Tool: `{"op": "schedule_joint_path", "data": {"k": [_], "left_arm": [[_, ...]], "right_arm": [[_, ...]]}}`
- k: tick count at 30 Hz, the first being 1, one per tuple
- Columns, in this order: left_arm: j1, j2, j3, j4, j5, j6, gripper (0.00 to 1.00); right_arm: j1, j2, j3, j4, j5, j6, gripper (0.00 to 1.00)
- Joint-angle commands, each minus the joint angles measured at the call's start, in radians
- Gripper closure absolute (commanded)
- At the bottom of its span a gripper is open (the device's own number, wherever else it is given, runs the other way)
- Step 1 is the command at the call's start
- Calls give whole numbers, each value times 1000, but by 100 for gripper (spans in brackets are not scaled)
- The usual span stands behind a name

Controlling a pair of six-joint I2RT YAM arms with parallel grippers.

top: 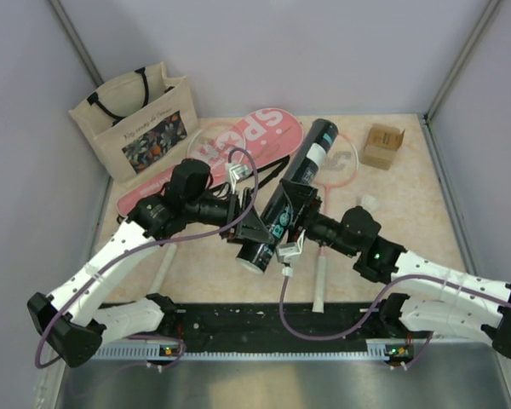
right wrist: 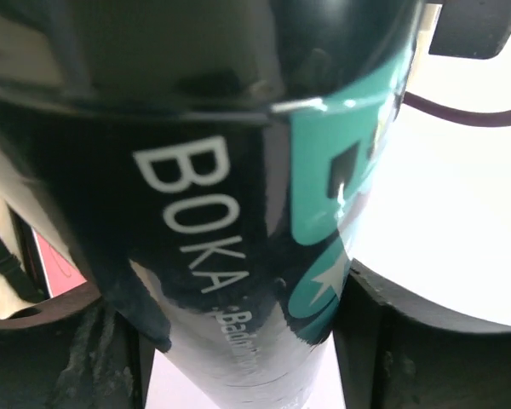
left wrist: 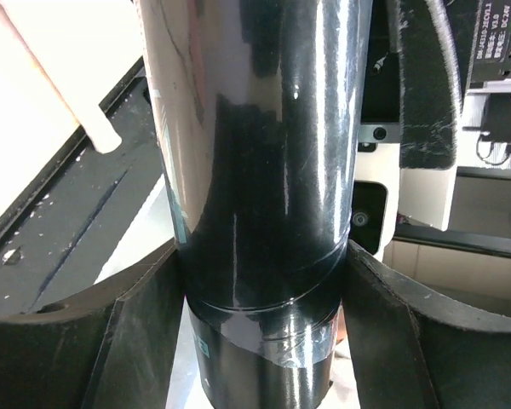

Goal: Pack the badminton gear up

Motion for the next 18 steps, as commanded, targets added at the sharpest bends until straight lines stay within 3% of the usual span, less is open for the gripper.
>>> {"op": "schedule_joint_path", "data": {"k": [1,5,9,12,18], "left_arm": [[16,-2,144,-129,-128,224,25],[16,-20,261,-220,-495,379,8],[16,-94,290,-158,-831,453,1],[17,-163,289,-88,-944,488,3],[16,-269,298,-75,-946,602,6]], "right_arm": [[11,-5,39,83,-11,132,48],[11,8,120,-21,44,450,62],[13,30,143,-26,119,588,62],[11,51,201,-112,139,678,64],[13,105,295,-255,118,1004,76]]}}
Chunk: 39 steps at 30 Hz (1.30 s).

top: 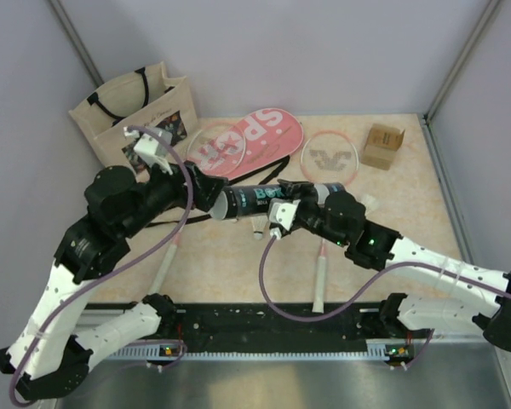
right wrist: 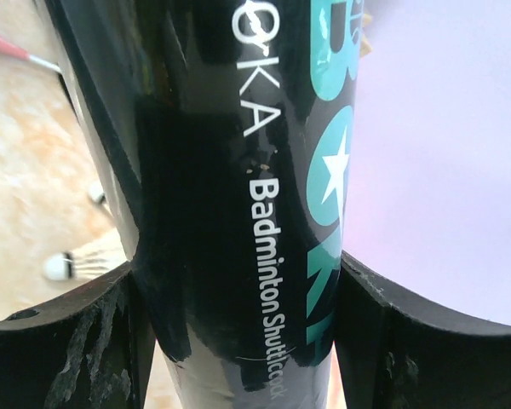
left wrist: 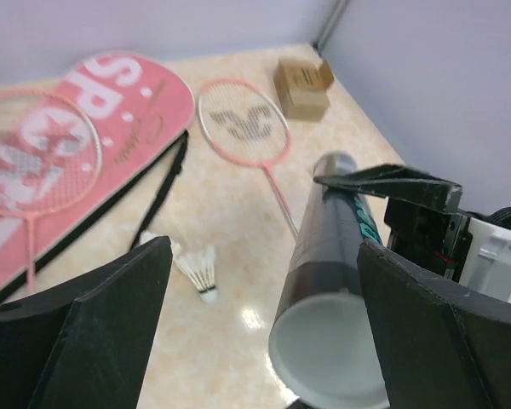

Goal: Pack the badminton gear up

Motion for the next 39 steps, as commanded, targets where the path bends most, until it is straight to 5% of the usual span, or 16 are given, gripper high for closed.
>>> {"op": "schedule_joint_path", "data": {"k": [1,18,39], "left_arm": [[1,-72,34,8,-70,134,5],[1,4,222,-269,160,174,28],[0,153,155,-322,220,90,49]], "right_arm": [[3,8,88,-3,-2,326,77],[3,88,110,-84,-179,787,78],[2,125,27,61,-298,888,80]]}}
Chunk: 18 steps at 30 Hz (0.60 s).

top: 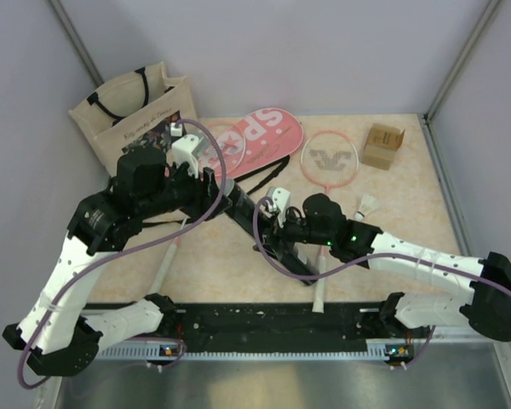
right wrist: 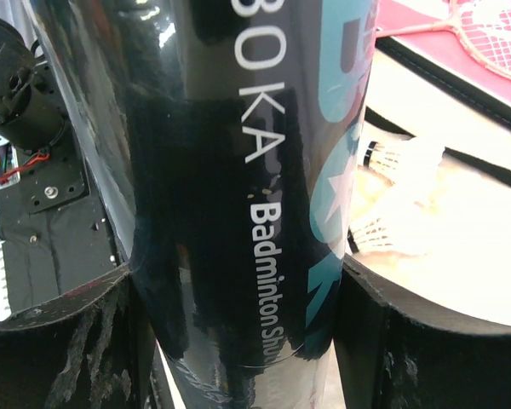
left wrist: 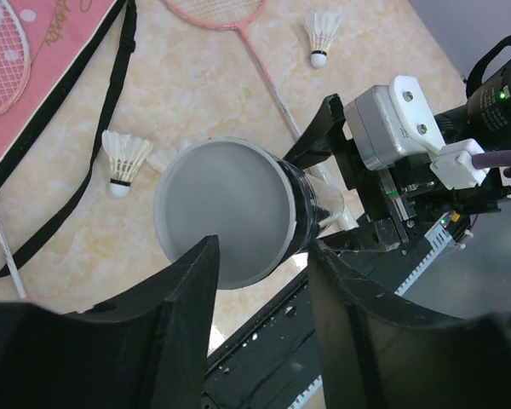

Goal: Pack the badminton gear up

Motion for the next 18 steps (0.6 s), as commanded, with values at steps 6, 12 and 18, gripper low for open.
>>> {"op": "schedule_joint_path", "data": {"k": [6,12,18], "left_arm": [[-5,7,-9,5,27,6,79],[-5,-2,3,-1,38,6,100],[6,16,86,-58,-9,0,100]], "right_arm": [[3,-41,-26,207,-59,-22,81],[3,-84,-71,201,-60,-104,81],[0,-133,-130,225,-58,-201,81]]}}
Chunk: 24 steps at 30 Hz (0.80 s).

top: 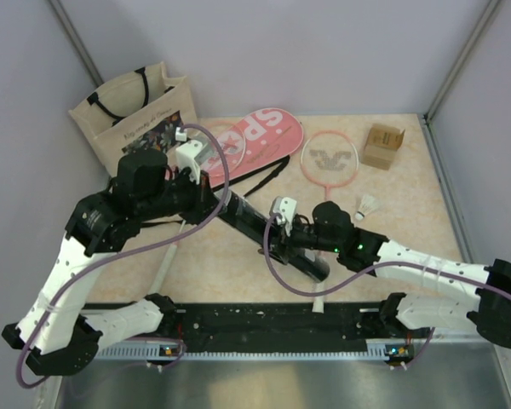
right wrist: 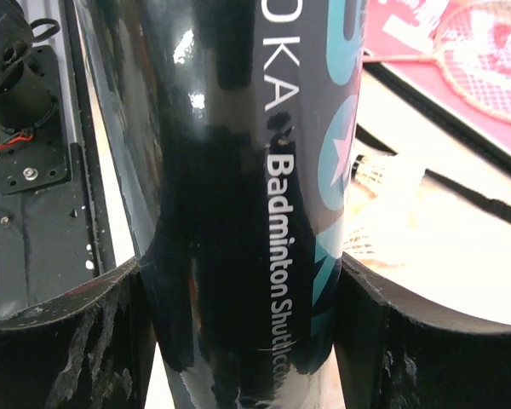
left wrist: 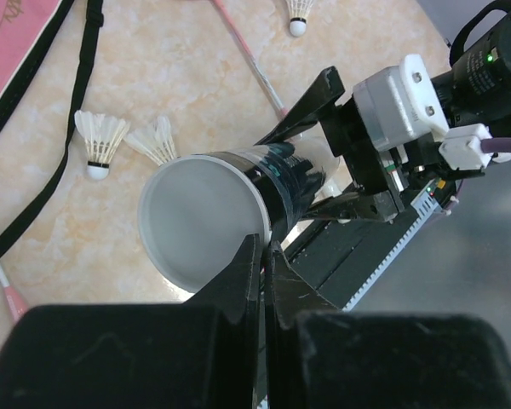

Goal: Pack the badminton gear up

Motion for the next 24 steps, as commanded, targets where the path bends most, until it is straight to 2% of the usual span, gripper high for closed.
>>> {"op": "schedule_joint_path", "data": {"k": [1,14,24], "left_arm": [[11,19,92,-13,-63,-16,100],[33,30,279,-93,-152,9,100],[33,-7,277,-99,-185,30,100]], "right_arm": [[6,-82,-22,131,-16,-122,81],[-5,-93,-24,104,21,-202,85],[-29,-112,-19,36,53,-292,85]]}}
